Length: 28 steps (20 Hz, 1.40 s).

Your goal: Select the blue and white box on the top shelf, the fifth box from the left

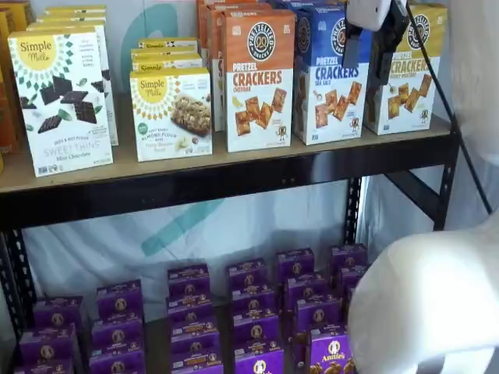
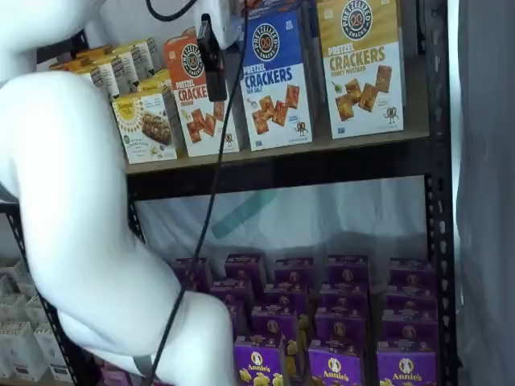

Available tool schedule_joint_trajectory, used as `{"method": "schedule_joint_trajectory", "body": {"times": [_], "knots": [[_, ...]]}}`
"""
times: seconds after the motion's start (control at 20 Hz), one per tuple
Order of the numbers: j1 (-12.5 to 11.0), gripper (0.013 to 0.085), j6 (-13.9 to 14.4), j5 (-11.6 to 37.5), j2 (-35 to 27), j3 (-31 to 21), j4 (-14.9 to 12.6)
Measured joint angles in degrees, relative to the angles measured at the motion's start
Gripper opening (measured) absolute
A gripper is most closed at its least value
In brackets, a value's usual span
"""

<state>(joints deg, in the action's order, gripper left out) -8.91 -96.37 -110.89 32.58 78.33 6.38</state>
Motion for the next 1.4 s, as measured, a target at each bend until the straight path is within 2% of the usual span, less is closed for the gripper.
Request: {"method": "schedule_joint_trajectory", "body": {"times": [0.1, 0.2, 0.45, 0.6, 0.95, 1.1, 1.4], "knots": [[1.5, 0.085, 0.7, -0.6, -0.5, 0.3, -2.1], [2.0, 0.085, 1.0, -0.5, -0.5, 0.1, -2.6], [2.3, 0.085, 1.4, 0.5, -0.2, -0.9, -2.3], [1.7, 0.085, 1.2, 0.9, -0.2, -0.9, -1.1], [-1.4, 0.085, 0.6, 1.3, -1.3, 1.4, 5.4], [-3.0, 0.085, 0.7, 2.8, -1.4, 2.2, 9.2], [-5.1, 0.085, 0.8, 5.4, -2.1, 3.6, 14.2]]}}
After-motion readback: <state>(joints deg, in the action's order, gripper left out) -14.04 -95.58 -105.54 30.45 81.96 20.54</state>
